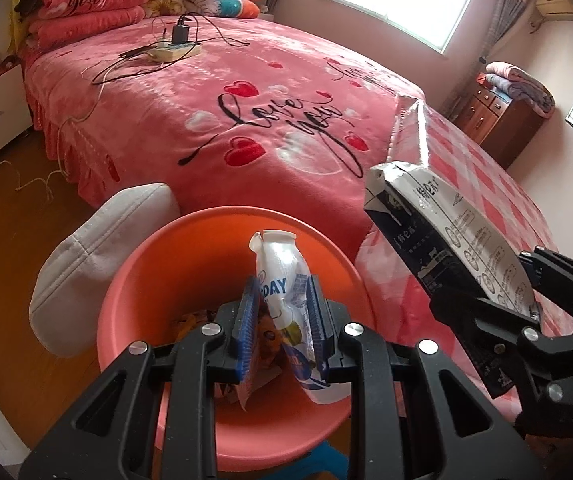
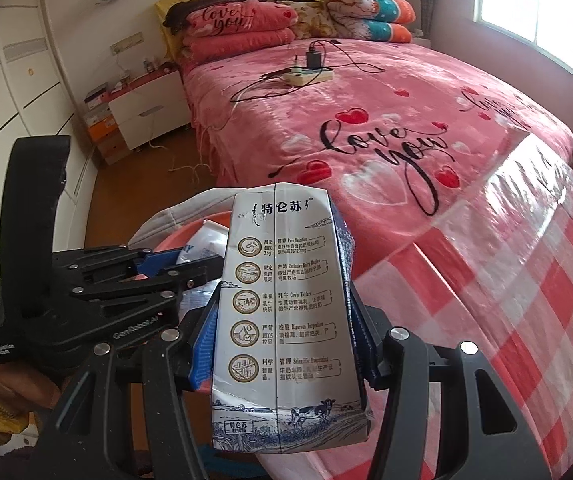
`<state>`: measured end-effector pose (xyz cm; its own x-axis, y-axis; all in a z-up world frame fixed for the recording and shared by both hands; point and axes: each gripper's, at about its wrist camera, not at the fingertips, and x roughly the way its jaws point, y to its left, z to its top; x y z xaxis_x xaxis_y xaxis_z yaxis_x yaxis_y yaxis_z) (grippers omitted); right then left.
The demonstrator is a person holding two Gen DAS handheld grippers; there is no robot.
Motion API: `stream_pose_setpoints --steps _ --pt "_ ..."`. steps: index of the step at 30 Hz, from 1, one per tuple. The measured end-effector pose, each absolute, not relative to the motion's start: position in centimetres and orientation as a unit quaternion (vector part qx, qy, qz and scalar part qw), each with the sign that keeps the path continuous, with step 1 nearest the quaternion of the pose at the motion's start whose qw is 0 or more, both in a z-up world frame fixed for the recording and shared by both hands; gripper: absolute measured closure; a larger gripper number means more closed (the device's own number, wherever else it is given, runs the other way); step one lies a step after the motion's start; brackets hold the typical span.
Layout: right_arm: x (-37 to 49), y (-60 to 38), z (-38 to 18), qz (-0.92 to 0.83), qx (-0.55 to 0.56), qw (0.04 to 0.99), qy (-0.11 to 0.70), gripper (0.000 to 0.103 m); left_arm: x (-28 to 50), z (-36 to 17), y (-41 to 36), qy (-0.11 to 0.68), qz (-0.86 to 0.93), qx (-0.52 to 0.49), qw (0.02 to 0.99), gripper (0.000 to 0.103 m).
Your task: Collect trash
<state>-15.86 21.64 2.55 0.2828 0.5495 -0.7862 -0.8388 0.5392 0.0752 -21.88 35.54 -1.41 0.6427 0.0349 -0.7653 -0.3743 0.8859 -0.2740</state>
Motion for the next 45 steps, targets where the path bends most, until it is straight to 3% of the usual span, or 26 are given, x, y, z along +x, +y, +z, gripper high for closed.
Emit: stream_pose_setpoints --steps 5,7,9,14,18,27,31,33,45 --pt "-16.2 23.0 2.1 0.449 -0.196 0.776 0.397 0.046 -21.8 -2.4 36.4 0.42 0.129 -0.214 0.872 0.076" --pt "-16.1 23.4 1.7 0.448 -0.198 0.774 0.402 0.03 -21.8 -3.1 36.9 0.431 0.138 -0.217 0.865 0.069" --pt "-15.7 23.0 1.5 0.443 -0.185 0.778 0.404 0.017 -21.9 -3.6 37.2 0.441 0.149 -0.218 0.858 0.042" --pt "-14.3 21.0 2.2 0.425 -0.145 0.794 0.409 0.014 -22.3 -3.7 38.0 0.441 0.165 -0.212 0.856 0.026" --pt "-12.5 18.5 2.7 0.402 -0.105 0.811 0.412 0.014 -22.1 -3.2 37.8 0.431 0.173 -0.192 0.865 0.019" --pt "-10.0 13.1 2.9 0.36 -0.051 0.841 0.401 0.014 -21.7 -1.1 36.6 0.389 0.15 -0.18 0.891 0.009" --pt "-9.7 11.0 3.1 0.343 -0.05 0.86 0.374 0.013 -21.3 -0.1 35.6 0.375 0.134 -0.171 0.901 0.008" --pt "-9.7 10.0 3.4 0.332 -0.052 0.872 0.356 0.007 -21.1 0.6 35.0 0.365 0.128 -0.167 0.907 0.007" --pt "-10.4 4.3 4.7 0.279 -0.065 0.918 0.274 0.006 -19.5 4.6 30.0 0.301 0.102 -0.102 0.943 0.004"
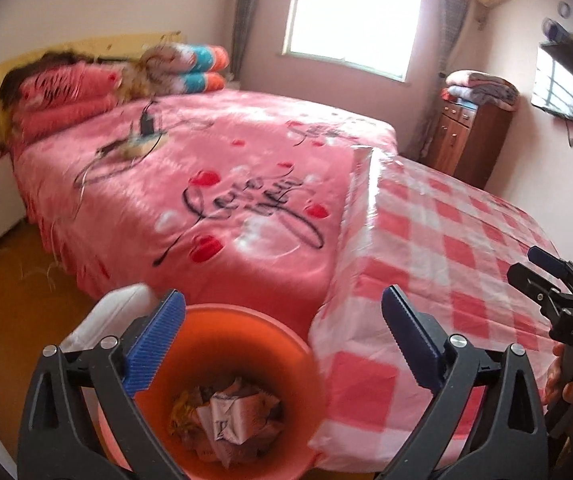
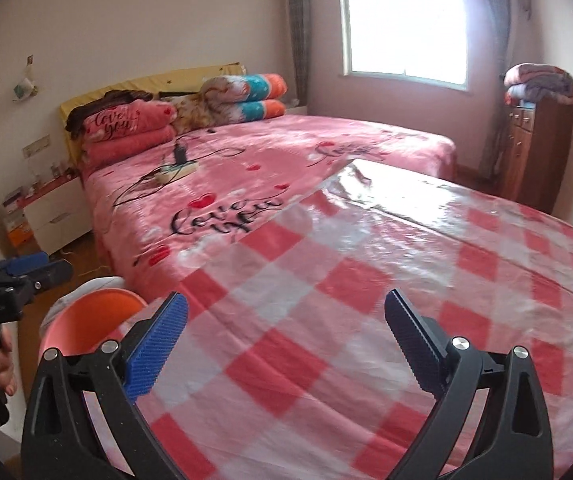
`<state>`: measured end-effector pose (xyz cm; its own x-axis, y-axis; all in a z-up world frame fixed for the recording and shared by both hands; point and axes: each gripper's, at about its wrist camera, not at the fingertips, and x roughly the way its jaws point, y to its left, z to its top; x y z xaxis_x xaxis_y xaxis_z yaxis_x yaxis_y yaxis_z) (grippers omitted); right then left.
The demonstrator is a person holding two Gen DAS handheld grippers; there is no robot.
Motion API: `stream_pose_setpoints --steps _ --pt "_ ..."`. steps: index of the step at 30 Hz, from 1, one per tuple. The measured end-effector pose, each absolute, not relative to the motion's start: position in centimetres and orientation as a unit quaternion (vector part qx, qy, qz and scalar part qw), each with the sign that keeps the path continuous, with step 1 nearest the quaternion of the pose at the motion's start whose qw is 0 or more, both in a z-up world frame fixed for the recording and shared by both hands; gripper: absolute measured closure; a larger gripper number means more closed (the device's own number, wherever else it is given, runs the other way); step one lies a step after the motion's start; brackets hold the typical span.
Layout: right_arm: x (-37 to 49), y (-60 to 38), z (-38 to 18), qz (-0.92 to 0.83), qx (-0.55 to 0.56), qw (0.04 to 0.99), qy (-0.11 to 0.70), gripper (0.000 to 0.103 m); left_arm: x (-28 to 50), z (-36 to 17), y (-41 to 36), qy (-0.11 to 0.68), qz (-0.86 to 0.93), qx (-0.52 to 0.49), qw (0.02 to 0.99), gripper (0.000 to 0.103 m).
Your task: Collect trash
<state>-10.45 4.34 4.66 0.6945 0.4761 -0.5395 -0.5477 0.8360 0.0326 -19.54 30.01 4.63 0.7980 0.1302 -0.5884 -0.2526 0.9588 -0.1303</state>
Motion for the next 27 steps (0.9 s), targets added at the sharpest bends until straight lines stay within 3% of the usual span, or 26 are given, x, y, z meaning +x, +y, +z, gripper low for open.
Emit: stream_pose_setpoints --steps 14,27 --pt "-9.2 -5.0 4.7 0.161 -0.009 0.949 0.272 0.005 -16.8 7.3 20.9 0.258 0.04 -0.047 0.964 0.004" --pt "-9.0 -11.2 4.4 0.088 -0.016 0.963 0.253 0.005 -13.1 6.3 14.7 0.323 -0.011 -0.051 0.945 0.004"
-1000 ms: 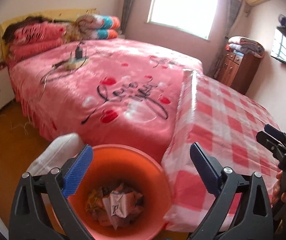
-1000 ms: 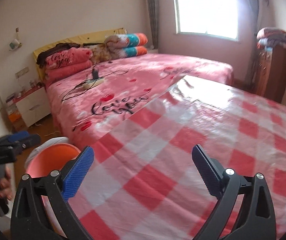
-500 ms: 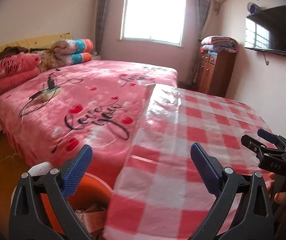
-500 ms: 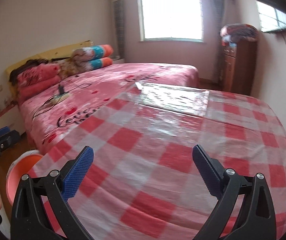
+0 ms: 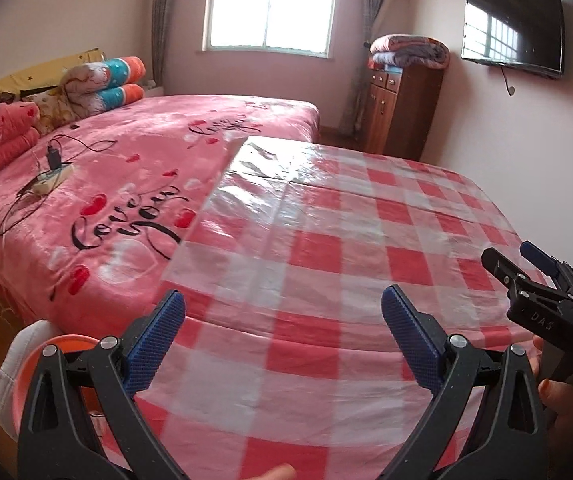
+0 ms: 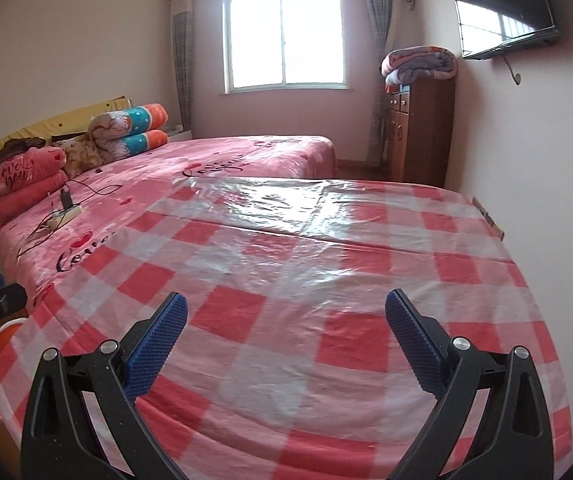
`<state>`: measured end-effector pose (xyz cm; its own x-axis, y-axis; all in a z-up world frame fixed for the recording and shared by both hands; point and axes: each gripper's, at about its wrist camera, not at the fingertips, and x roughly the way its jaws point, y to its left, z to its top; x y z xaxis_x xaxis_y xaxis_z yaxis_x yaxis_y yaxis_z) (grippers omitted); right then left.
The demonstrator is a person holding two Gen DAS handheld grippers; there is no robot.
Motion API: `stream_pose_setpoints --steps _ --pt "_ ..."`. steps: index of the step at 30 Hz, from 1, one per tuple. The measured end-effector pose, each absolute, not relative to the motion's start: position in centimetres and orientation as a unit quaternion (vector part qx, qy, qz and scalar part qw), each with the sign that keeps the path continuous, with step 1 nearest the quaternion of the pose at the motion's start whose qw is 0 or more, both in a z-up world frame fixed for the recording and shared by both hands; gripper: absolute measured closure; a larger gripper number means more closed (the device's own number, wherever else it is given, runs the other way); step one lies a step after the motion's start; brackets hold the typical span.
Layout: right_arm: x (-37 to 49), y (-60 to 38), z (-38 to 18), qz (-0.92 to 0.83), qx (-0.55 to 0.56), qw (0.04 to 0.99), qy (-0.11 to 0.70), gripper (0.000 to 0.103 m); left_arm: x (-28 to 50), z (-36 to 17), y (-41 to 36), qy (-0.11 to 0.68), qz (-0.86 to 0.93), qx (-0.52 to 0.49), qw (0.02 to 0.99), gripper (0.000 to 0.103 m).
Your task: Collect trash
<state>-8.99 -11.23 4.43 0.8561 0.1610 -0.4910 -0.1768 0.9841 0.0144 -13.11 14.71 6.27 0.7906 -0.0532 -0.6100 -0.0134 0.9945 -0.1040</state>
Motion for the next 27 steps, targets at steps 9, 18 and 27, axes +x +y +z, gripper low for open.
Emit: stream_pose_setpoints --steps 9,18,27 --pt "-9.0 -13.3 4.5 0.071 -0.015 0.966 0.247 0.005 -11.9 6.0 11.1 0.33 -0.027 -0.033 0.943 0.004" --pt "-9.1 -16.2 5.2 0.038 -0.002 0.971 0.236 0.005 -10.7 5.7 7.4 0.339 -0.042 -0.021 0.94 0.004" --pt "-9.4 -19.3 5.8 0.007 0.014 0.974 0.224 0.005 -9.2 5.9 3.7 0.337 -0.045 -0.005 0.94 0.004"
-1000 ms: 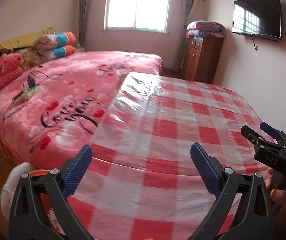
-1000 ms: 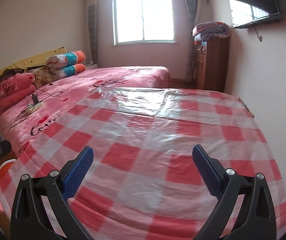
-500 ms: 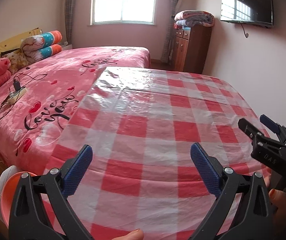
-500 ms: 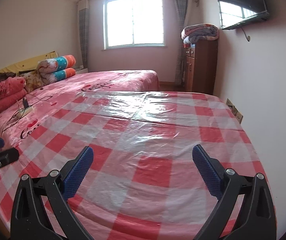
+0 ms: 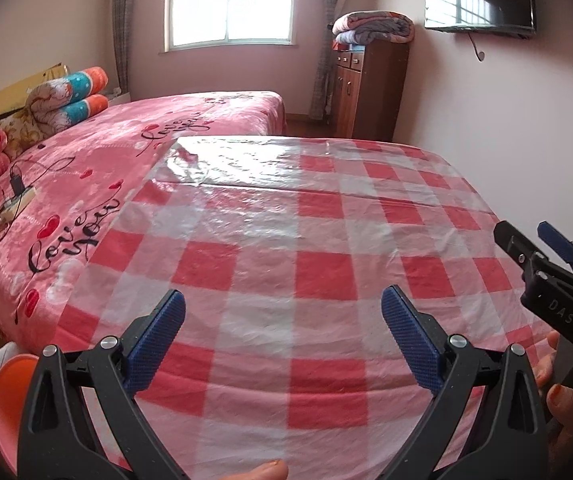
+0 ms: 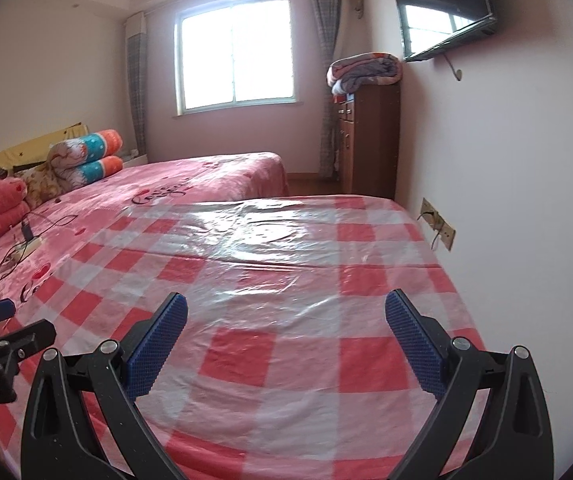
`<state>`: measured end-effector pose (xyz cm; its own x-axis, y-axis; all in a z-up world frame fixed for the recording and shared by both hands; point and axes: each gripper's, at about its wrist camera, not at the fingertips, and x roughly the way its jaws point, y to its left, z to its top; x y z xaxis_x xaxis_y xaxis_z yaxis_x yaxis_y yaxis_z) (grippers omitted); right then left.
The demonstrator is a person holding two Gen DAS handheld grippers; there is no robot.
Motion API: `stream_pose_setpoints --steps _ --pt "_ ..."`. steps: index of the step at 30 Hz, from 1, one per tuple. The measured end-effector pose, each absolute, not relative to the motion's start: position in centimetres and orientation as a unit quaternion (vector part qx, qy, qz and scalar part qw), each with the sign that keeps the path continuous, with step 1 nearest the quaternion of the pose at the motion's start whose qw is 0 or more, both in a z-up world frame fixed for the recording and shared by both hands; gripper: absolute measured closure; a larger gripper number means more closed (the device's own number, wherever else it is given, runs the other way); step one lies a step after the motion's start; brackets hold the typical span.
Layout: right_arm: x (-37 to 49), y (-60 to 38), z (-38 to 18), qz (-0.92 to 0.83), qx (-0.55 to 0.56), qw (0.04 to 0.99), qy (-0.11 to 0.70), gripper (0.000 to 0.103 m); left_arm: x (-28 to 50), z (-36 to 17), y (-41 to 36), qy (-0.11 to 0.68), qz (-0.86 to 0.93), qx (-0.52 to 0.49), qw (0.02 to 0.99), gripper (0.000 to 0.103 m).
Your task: Collect trash
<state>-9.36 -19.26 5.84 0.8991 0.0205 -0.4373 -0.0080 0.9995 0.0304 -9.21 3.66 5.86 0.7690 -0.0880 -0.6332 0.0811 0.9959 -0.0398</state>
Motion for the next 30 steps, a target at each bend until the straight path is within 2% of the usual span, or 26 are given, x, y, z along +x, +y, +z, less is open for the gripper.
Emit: stream_pose_setpoints --steps 12,30 --pt "-10.2 -22.7 6.4 -0.027 0.023 0.978 0.208 0.005 -7.7 6.2 -1.6 0.318 -0.056 0.024 0.946 0.004" --pt "-10.1 -24.5 6.3 -0.048 0.025 0.976 0.213 0.005 -5.9 5.6 -5.0 0.312 -0.046 0.054 0.947 0.004"
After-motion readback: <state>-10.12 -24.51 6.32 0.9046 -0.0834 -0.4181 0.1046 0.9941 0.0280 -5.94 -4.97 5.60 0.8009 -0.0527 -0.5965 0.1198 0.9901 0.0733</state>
